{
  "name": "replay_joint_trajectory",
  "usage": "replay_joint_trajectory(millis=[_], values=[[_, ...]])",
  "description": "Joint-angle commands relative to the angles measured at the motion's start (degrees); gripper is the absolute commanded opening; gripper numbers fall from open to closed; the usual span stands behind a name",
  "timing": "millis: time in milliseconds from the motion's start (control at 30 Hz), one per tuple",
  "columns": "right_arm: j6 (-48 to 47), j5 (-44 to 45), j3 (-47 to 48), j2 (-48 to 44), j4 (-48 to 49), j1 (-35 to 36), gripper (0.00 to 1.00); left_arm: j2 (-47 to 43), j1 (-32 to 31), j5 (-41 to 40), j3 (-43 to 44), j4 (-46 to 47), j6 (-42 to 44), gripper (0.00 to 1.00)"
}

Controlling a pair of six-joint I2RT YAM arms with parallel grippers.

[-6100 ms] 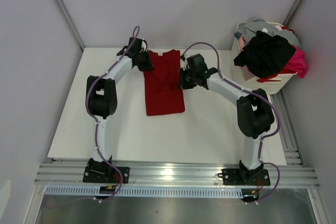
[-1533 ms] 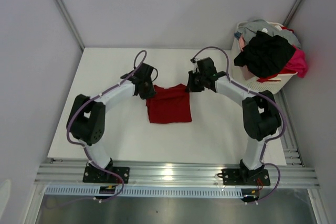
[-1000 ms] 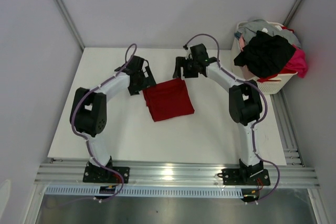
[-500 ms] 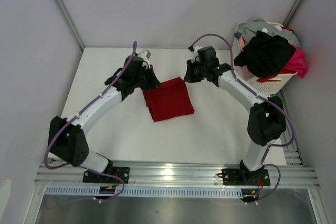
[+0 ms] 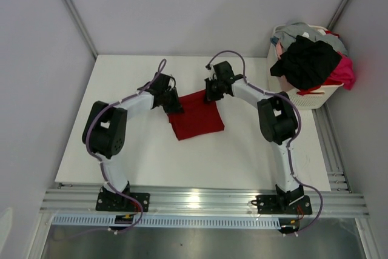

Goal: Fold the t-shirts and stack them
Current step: Fold the long partially folded tshirt into a neat square

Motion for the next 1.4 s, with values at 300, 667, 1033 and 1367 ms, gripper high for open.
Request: replay_joint_trajectory(millis=[300, 667, 1033, 1367], values=[[1.9, -0.8, 21.2, 15.1, -4.5, -1.3, 0.11, 12.3, 4.6, 4.4, 18.3, -2.4, -1.4, 0.00], [4.1, -1.5, 21.5, 14.5, -2.2, -1.1, 0.16, 13.1, 10.3, 1.8, 16.2, -4.4, -4.1, 0.01], [-0.1, -2.1, 23.2, 4.2, -6.0, -0.4, 0.57, 12.4, 11.5, 7.8, 19.7, -6.1, -0.4, 0.11], [-7.0, 6.8, -3.4, -14.6, -7.9, -4.2, 0.72, -15.3, 9.6, 4.3, 6.9, -10.4, 4.4, 0.96]])
